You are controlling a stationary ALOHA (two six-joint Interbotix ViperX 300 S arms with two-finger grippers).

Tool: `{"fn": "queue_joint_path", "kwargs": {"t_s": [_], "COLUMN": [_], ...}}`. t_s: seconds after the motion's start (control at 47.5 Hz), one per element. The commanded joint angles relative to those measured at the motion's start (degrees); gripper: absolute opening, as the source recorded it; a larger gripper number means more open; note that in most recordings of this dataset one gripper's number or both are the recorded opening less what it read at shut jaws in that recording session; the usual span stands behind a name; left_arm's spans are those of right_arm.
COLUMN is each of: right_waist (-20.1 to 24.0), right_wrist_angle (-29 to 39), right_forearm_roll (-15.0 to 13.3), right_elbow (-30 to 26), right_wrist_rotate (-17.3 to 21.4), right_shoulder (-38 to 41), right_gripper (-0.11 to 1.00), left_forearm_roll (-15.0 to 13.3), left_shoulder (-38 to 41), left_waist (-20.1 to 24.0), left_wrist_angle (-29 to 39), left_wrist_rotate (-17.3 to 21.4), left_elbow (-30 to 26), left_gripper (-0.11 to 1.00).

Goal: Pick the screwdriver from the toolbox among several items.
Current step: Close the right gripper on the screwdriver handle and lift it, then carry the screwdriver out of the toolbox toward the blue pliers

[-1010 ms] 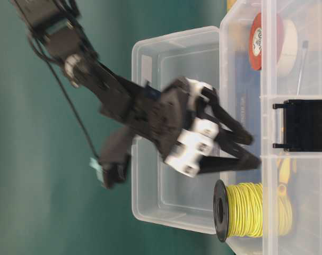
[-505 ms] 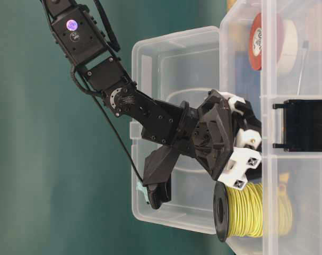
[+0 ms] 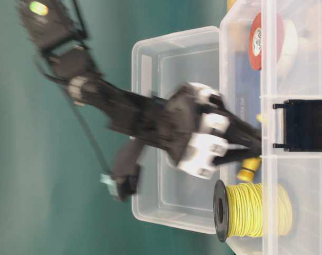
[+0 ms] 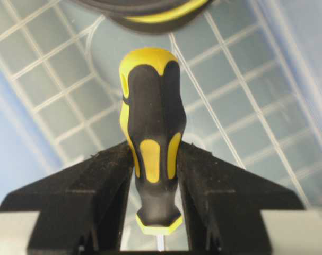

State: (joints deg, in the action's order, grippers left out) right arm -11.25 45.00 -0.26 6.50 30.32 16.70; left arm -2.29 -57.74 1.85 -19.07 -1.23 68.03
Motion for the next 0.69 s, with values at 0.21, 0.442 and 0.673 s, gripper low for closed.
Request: {"fn": "queue_joint_path", "kwargs": {"t_s": [0.21,0.442,0.673], "right_waist": [4.57,12.74,18.11], "right_wrist_angle": [8.96,5.45,3.16], "right_forearm_roll": [-0.18,-0.53,-0.79], "right_elbow": [-1.85,-2.29,-4.48], "right_wrist_rotate": [2.99,6.77,9.23], "right_shoulder": [-12.74,-12.22,-3.25], "right_gripper": [0.28,0.28,0.28], "left_forearm_roll": [0.00,-0.09,-0.09], "left_shoulder": [0.26,0.26,0.26], "left_waist": [1.05,2.20,2.37], "left_wrist_angle": [-0.26,-0.26,-0.26], "left_wrist_rotate": [0.09,0.09,0.09], "left_elbow": [-0.62,-0.53,-0.53], "left_gripper": [0.00,0.00,0.00]}}
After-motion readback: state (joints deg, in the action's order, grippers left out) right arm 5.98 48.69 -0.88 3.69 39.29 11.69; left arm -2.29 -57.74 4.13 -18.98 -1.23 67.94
